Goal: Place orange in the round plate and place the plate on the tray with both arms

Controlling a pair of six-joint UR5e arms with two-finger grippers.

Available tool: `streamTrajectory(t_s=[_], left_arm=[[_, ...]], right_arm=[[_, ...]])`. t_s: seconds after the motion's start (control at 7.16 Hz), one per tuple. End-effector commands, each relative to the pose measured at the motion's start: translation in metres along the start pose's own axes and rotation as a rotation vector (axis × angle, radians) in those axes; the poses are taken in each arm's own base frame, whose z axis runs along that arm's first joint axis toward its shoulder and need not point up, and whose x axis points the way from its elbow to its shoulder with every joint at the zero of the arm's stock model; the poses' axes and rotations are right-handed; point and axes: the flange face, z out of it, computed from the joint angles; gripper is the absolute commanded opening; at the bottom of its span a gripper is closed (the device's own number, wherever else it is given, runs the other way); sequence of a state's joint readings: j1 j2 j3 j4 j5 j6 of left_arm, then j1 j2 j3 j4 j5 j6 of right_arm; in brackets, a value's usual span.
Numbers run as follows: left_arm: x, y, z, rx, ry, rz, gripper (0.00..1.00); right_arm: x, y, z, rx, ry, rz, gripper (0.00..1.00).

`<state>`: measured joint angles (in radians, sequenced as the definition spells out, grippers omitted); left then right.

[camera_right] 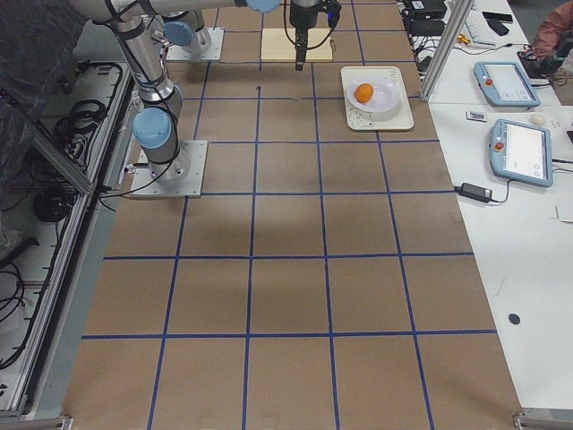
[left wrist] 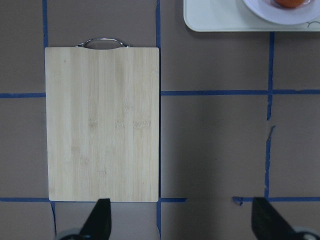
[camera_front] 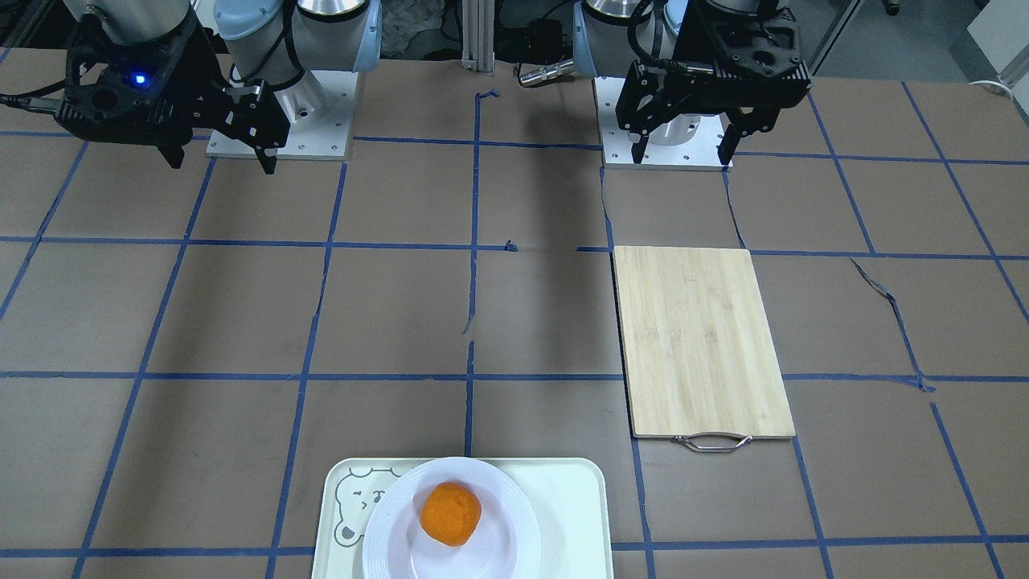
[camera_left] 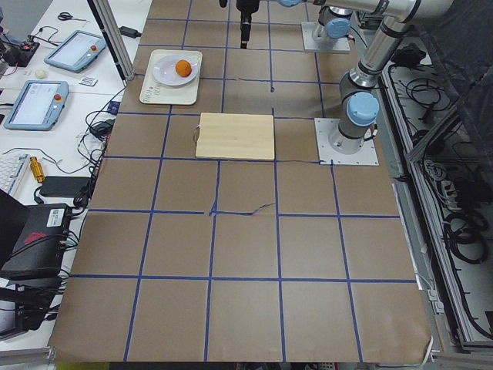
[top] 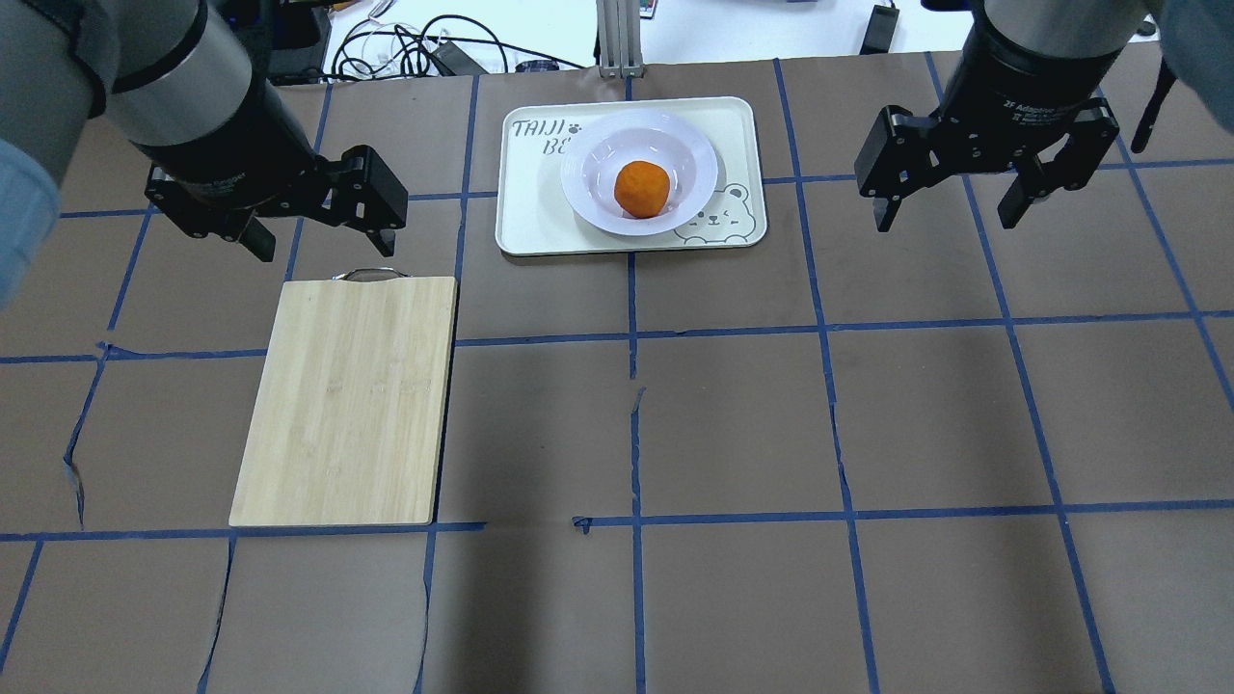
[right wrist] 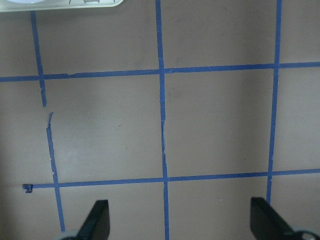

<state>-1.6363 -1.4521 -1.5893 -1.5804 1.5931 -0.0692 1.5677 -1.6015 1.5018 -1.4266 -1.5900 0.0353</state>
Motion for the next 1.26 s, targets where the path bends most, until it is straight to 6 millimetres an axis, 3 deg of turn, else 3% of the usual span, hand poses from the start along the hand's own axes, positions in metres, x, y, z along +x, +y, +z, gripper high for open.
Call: streamTrajectory(t_s=[0.0, 0.56, 1.12], left_arm=[[-0.001, -0.001, 0.002, 0.003, 0.002, -0.001, 1.00], [-0.001, -0.006, 0.004, 0.001, 0.001, 0.001, 1.00], [-0.002, -0.001, -0.006, 0.026, 0.004, 0.003, 1.00]], right_arm=[[0.001, 0.000, 0.000, 0.000, 0.002, 0.000, 1.00], [0.001, 0.000, -0.001, 0.002, 0.001, -0.002, 1.00], [0.001, 0.000, -0.002, 0.003, 0.001, -0.001, 1.00]])
